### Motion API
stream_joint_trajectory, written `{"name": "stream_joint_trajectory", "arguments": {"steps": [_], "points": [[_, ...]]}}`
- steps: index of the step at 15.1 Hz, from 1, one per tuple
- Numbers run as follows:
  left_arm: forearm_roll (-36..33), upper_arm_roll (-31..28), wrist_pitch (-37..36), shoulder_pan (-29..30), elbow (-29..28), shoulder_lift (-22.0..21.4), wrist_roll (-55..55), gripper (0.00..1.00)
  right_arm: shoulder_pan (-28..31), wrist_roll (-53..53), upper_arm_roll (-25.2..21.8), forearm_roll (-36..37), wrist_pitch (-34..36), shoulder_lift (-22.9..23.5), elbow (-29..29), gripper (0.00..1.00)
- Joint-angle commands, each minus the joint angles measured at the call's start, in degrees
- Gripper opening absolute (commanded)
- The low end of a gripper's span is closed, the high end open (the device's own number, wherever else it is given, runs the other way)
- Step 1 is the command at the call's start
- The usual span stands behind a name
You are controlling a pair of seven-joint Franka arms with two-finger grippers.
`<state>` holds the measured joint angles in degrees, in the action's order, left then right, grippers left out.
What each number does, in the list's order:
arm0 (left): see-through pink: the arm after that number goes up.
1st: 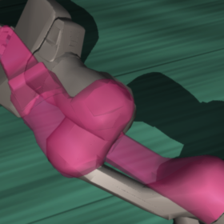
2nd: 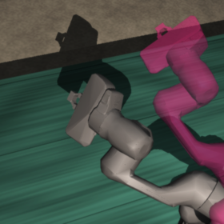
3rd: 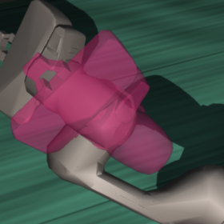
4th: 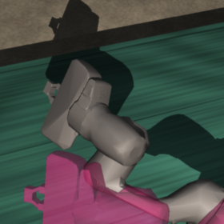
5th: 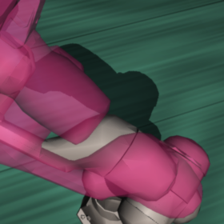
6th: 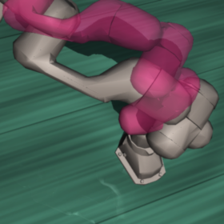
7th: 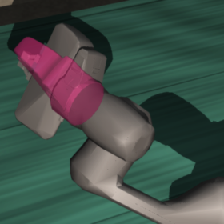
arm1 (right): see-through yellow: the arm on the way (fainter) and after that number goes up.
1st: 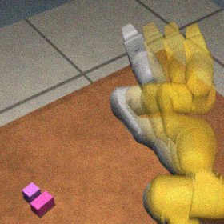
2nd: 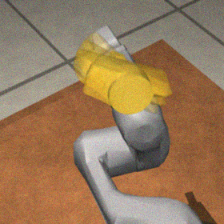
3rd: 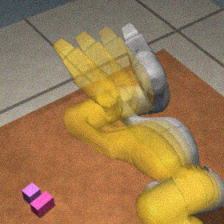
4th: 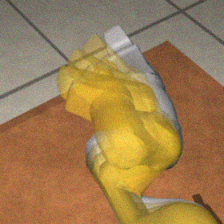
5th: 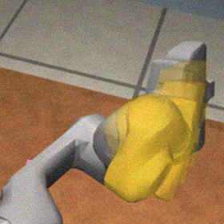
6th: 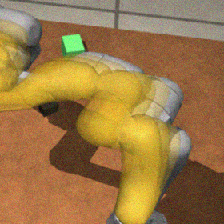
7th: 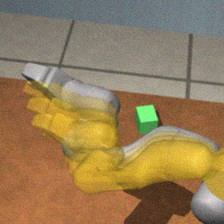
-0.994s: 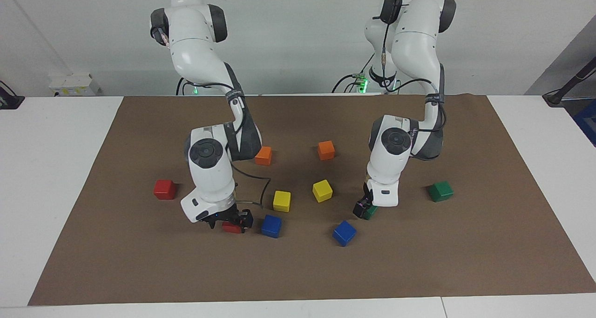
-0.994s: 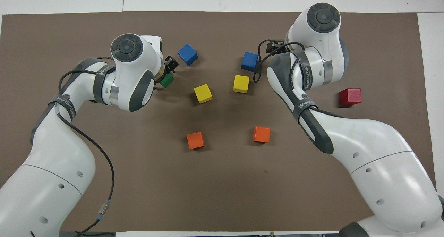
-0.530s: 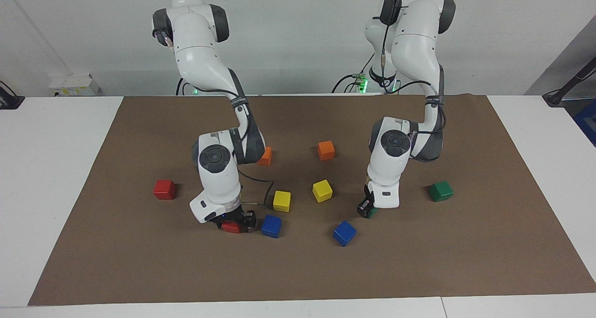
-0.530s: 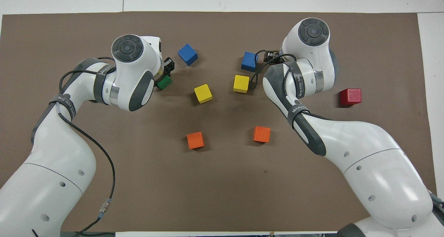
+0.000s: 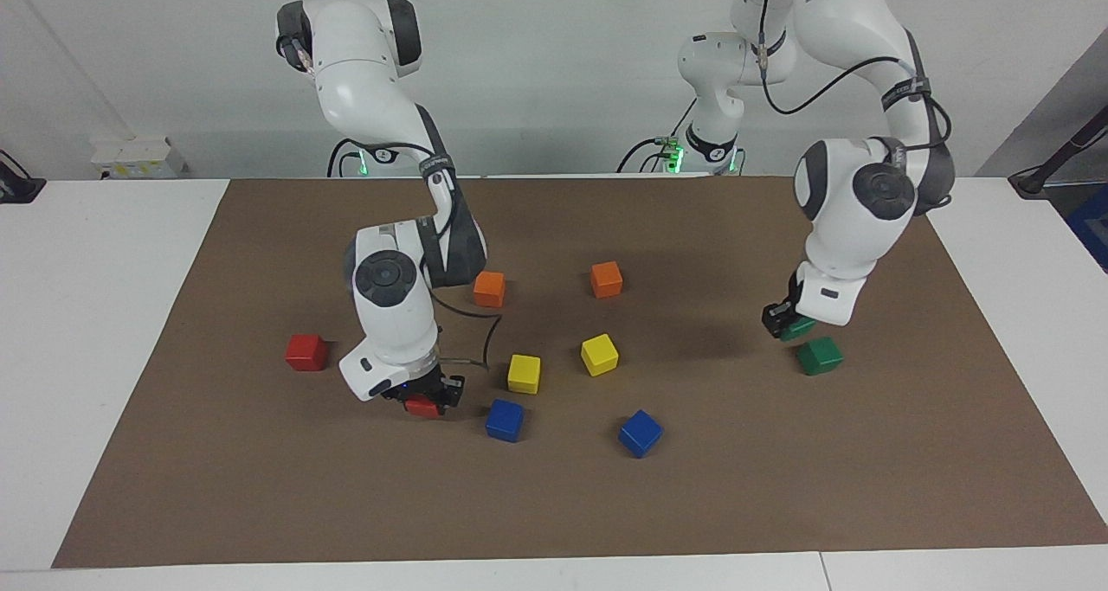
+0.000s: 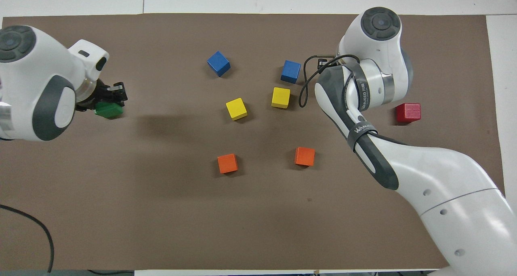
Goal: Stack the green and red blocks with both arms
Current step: 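Carry the green block onto the green block while the right gripper carries red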
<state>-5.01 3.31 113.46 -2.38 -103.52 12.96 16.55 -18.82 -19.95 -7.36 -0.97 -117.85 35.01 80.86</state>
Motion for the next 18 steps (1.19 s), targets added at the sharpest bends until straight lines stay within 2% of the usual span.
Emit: {"name": "stream_joint_trajectory", "arguments": {"steps": [1,4,6,8,11,18], "points": [[0.96,0.38,1.15,3.96,-3.44,-1.45,-14.41,0.0,4.3,6.22,0.68,-0.35,1.49,-11.76,11.73,0.0],[0.96,0.29,4.3,4.23,-4.31,-0.65,-14.44,0.0,10.45,12.46,0.76,-0.61,-1.31,-19.61,22.74,0.0],[1.14,0.38,7.2,5.54,-4.41,1.36,-14.52,0.0,14.58,16.68,0.76,-1.57,-3.77,-21.29,26.61,0.0],[1.84,0.29,9.93,5.55,-4.32,3.12,-14.44,0.0,16.61,20.02,0.76,-2.54,-9.38,-22.35,30.92,0.0],[2.54,0.29,11.78,5.72,-4.32,4.44,-14.35,0.0,17.06,20.03,0.76,-2.63,-12.66,-21.22,31.82,0.0],[3.69,0.21,11.97,6.69,-4.32,4.53,-14.52,0.0,17.15,20.21,0.76,-2.63,-17.58,-20.15,34.36,0.0]]}}
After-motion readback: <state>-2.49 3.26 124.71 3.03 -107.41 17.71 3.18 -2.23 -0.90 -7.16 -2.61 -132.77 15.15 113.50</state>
